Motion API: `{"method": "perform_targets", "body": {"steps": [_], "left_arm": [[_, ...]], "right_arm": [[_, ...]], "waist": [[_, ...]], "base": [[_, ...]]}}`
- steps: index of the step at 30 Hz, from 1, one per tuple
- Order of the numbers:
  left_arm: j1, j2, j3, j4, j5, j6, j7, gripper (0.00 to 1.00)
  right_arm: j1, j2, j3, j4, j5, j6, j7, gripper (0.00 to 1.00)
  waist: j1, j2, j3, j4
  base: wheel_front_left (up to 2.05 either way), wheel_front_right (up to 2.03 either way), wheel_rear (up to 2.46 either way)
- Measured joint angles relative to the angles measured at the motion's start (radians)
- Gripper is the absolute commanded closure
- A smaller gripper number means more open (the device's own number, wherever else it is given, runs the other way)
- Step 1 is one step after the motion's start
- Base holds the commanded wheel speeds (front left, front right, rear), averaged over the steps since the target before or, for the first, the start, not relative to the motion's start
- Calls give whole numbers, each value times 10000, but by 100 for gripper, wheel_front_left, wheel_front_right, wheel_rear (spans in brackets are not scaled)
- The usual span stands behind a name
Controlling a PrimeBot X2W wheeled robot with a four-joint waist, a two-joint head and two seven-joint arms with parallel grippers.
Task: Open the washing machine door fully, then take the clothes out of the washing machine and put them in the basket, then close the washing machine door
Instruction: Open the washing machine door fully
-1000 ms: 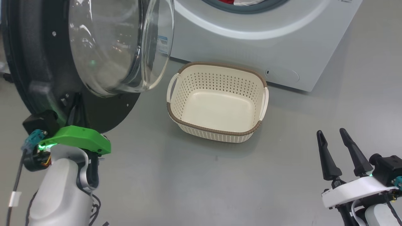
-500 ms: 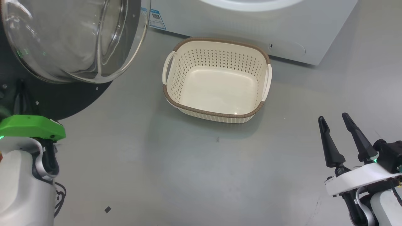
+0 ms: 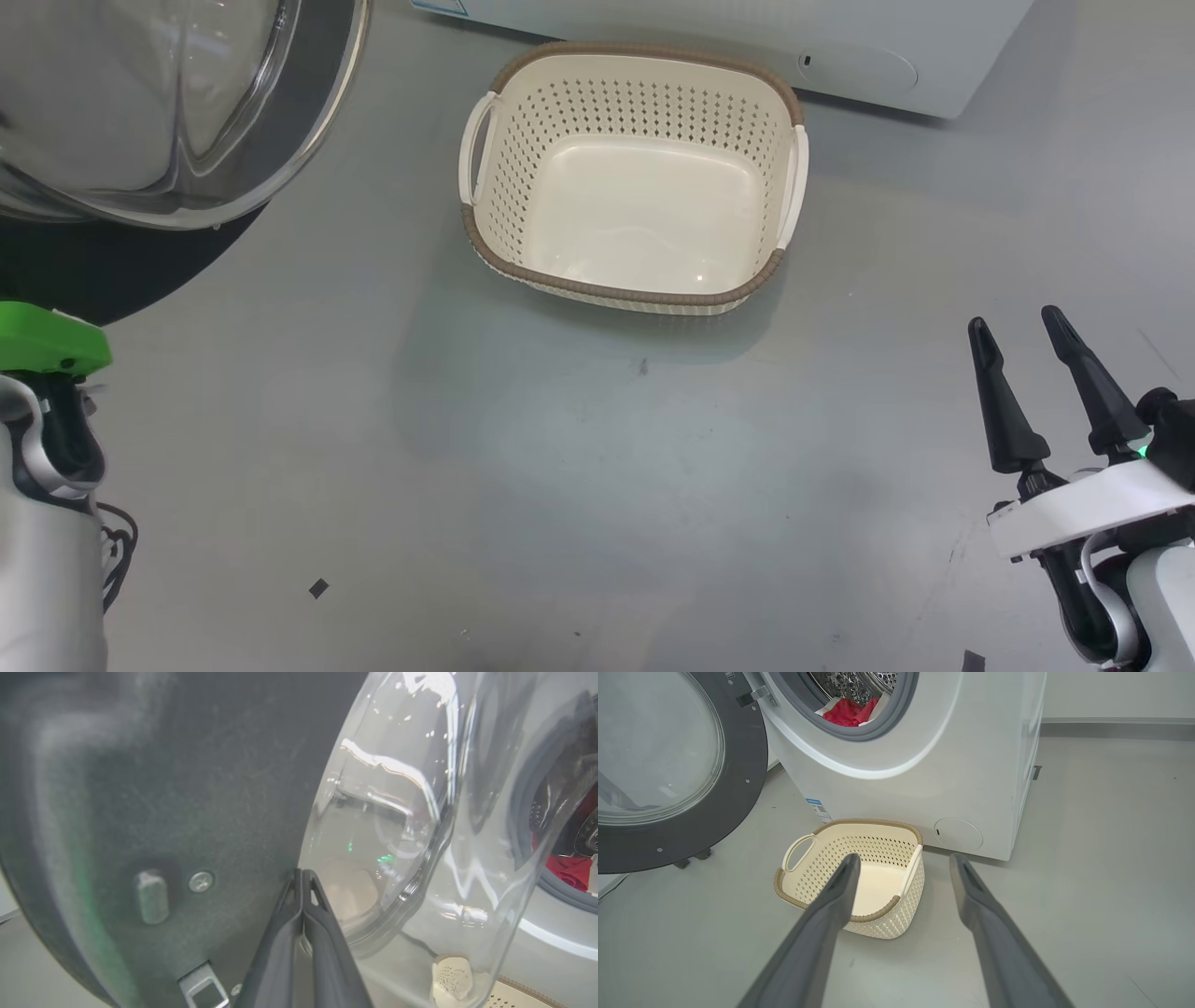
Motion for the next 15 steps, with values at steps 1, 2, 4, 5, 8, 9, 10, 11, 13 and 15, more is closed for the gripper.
{"method": "perform_targets", "body": {"steps": [1, 2, 4, 5, 8, 9, 10, 11, 13, 15], "left_arm": [[-17, 10, 48, 25, -23, 0, -2, 100], [-32, 29, 100, 52, -27, 0, -4, 100], [-45, 88, 199, 109, -31, 0, -4, 100], [-56, 128, 228, 150, -31, 0, -4, 100], [-83, 198, 282, 221, -31, 2, -6, 100], [-87, 201, 290, 234, -31, 2, -38, 100], [-92, 203, 295, 257, -31, 4, -88, 100], [-103, 205, 299, 280, -31, 13, -88, 100], [-116, 205, 299, 297, -31, 40, -88, 100], [-135, 201, 288, 343, -29, 40, -90, 100]], "right_arm": [[-44, -13, -6, -12, 0, 0, 0, 0], [-99, -25, -10, -23, 0, 0, 2, 0], [-192, -46, -38, -52, 0, 0, 12, 0], [-208, -59, -59, -54, 0, 2, 13, 0], [-209, -107, -90, -52, 0, 2, 13, 0], [-209, -113, -96, -52, 0, 2, 17, 0], [-209, -115, -100, -52, 0, 2, 56, 0], [-209, -117, -104, -50, 0, 2, 77, 0], [-209, -121, -105, -46, 0, 2, 77, 0], [-213, -121, -109, -27, 0, 2, 75, 0]], "waist": [[0, 0, 50, -6], [0, 0, 94, -12], [0, 0, 170, -22], [0, 0, 201, -27], [0, 0, 245, -29], [0, 0, 256, -29], [0, 0, 267, -28], [0, 0, 276, -27], [0, 0, 282, -25], [0, 0, 280, -19]], "base": [[0, 0, 0], [0, 0, 0], [0, 0, 0], [0, 0, 0], [0, 0, 0], [0, 0, 0], [0, 0, 0], [0, 0, 0], [0, 0, 0], [0, 0, 0]]}}
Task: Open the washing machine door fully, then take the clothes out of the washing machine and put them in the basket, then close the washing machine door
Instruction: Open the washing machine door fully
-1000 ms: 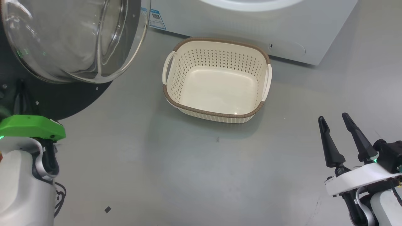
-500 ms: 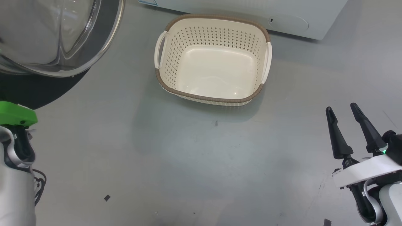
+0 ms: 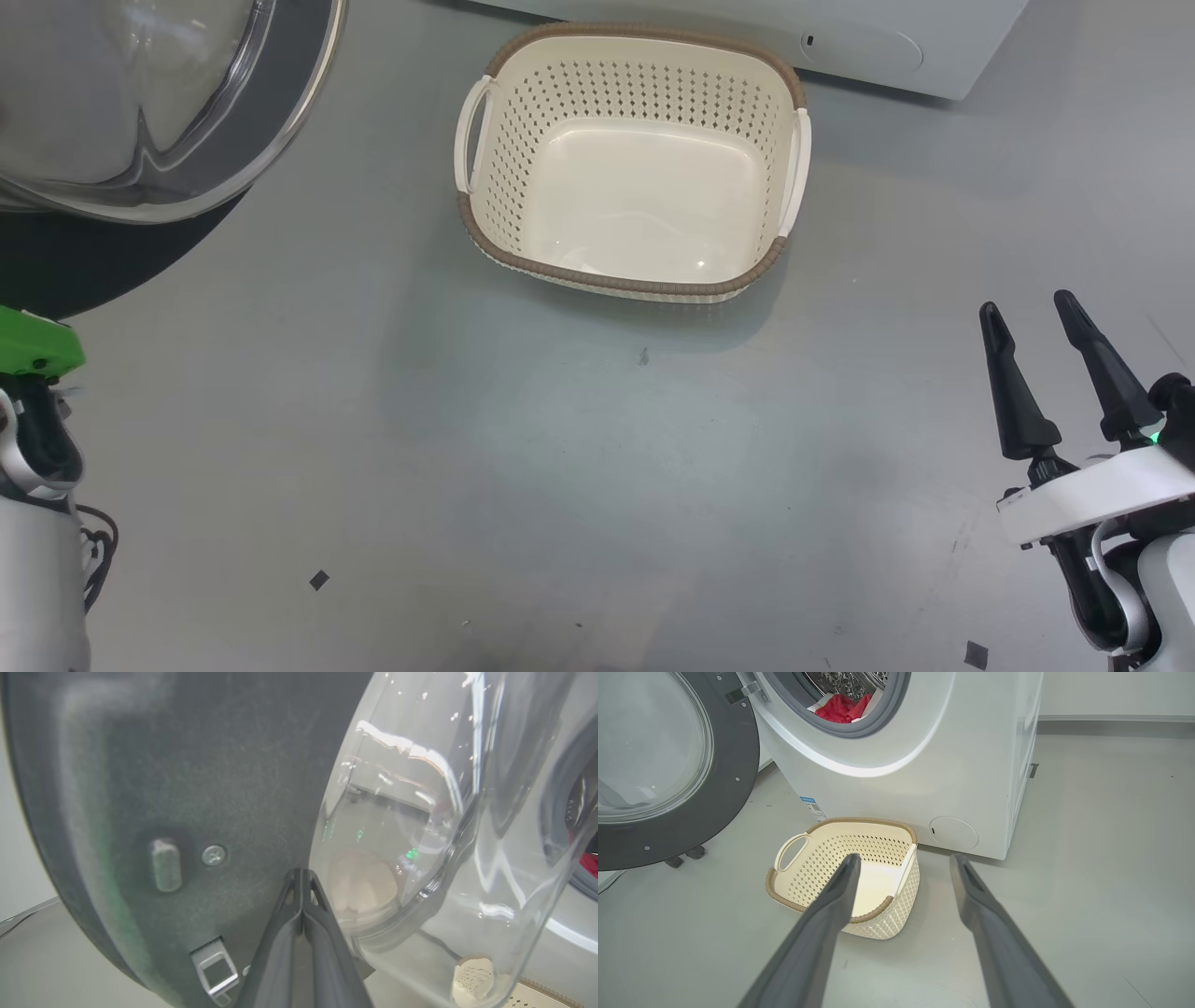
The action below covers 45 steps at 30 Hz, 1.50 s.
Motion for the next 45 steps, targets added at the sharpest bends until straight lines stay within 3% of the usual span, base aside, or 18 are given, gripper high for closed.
{"method": "perform_targets", "body": {"steps": [17, 31, 45], "left_arm": [[76, -44, -922, 297, 761, -104, -59, 100], [962, -213, -2138, 230, 1588, -627, -84, 100], [2305, -704, -2966, -121, 1860, -1095, -86, 100]], "right_arm": [[-108, 397, 219, 694, 38, 69, -378, 0], [-58, 878, 171, 1356, 288, 69, -807, 0], [524, 1101, -119, 1682, 383, 56, -1020, 0]], "waist": [[0, 0, -958, -60], [-1, 0, -2346, -407], [0, 0, -3811, -1212]], "base": [[0, 0, 0], [0, 0, 0], [0, 0, 0]]}}
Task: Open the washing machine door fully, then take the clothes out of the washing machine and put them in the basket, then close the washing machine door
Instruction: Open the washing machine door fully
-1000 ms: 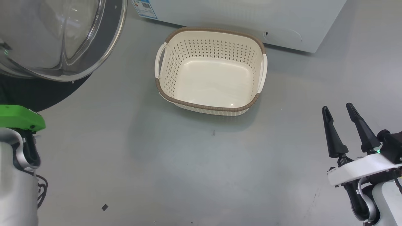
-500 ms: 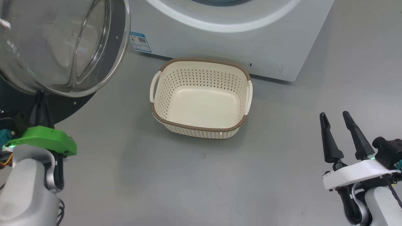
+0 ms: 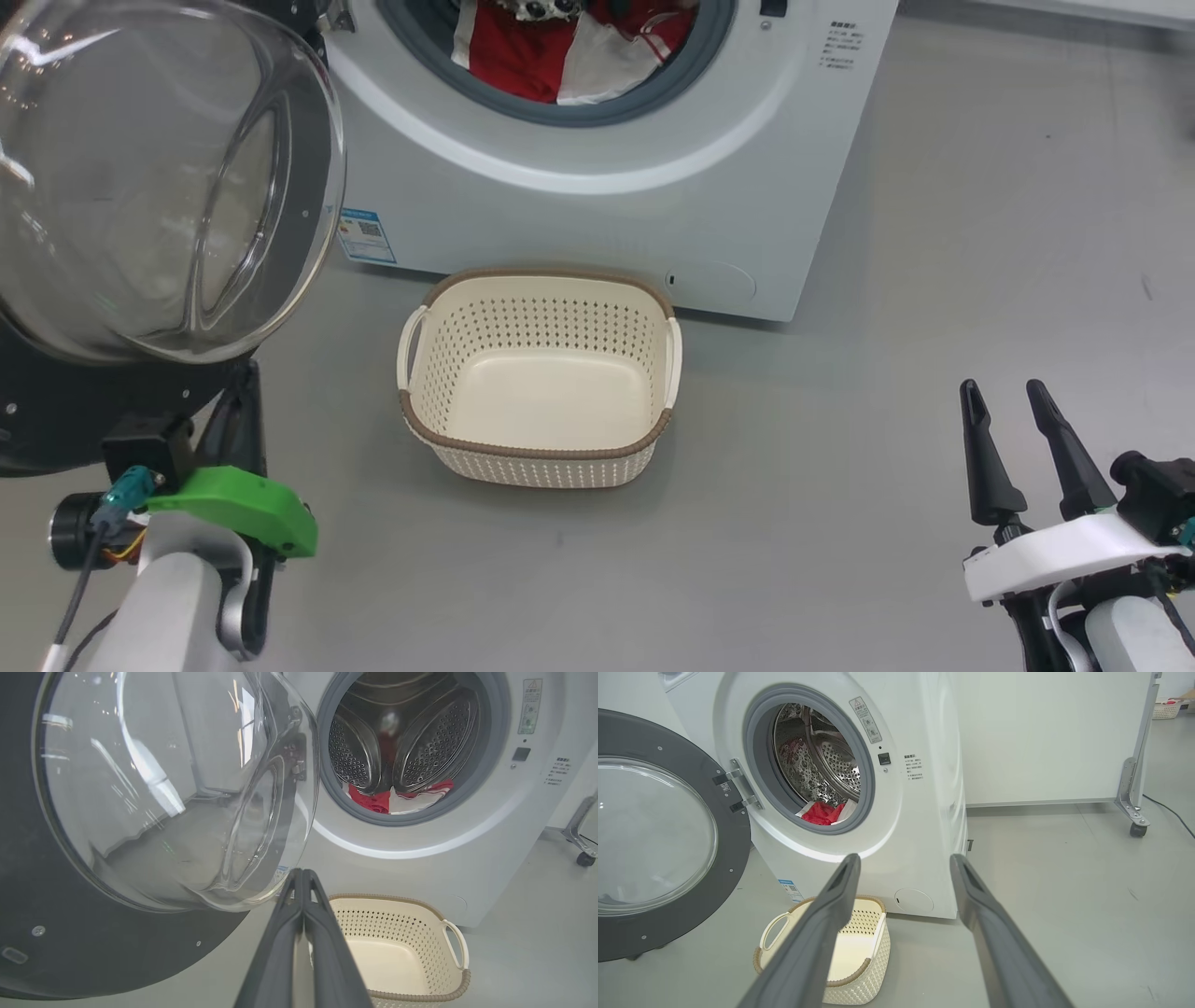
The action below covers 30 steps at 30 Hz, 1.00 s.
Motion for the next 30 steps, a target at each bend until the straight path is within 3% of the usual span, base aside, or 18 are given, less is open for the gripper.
{"method": "perform_targets", "body": {"steps": [16, 17, 18, 19, 20, 30], "left_arm": [[1104, -497, -431, -1423, 205, -140, -4, 100], [1160, -516, -495, -1478, 230, -140, -4, 74], [1231, -546, -510, -1538, 251, -140, -4, 54], [1289, -581, -541, -1586, 251, -140, -4, 16], [1342, -612, -552, -1647, 251, -140, -4, 0], [1714, -809, -598, -2130, 163, -140, -4, 0]], "right_arm": [[641, -13, -92, -127, 0, -15, -29, 0], [667, -15, -94, -136, 0, -17, -31, 0], [701, -19, -98, -161, 0, -61, -31, 0], [751, -21, -134, -196, 0, -107, -40, 0], [793, -27, -163, -219, 0, -142, -40, 0], [889, -31, -201, -428, 0, -178, -63, 0]], "waist": [[0, 1, -960, -1237], [-1, 0, -986, -1281], [0, 0, -1007, -1319], [0, 0, -1024, -1350], [0, 0, -1037, -1374], [0, 0, -965, -1486]], "base": [[0, 0, 0], [0, 0, 0], [0, 0, 0], [0, 0, 0], [0, 0, 0], [0, 0, 0]]}}
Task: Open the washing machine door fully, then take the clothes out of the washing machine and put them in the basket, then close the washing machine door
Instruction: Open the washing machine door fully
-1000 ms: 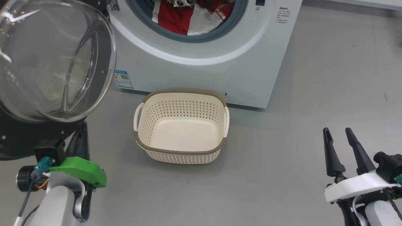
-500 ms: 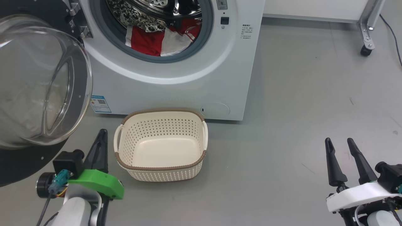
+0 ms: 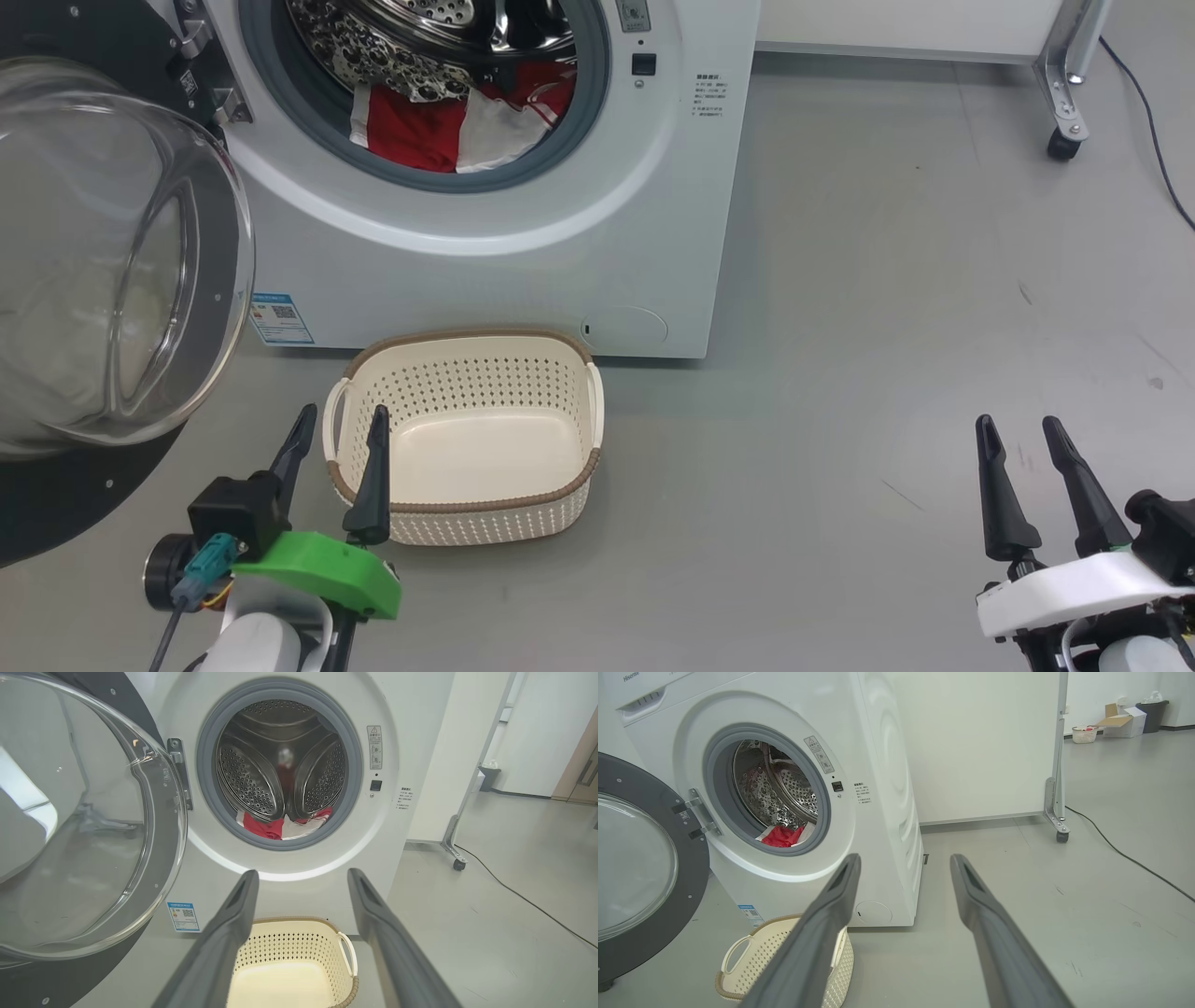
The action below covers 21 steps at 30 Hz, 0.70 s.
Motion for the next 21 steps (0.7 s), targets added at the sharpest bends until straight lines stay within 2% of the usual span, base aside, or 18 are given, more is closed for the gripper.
{"method": "perform_targets", "body": {"steps": [21], "left_arm": [[332, -31, -90, -579, 2, 2, 0, 0]], "right_arm": [[91, 63, -56, -109, 0, -12, -23, 0]], "waist": [[0, 0, 83, -59]], "base": [[0, 0, 0]]}}
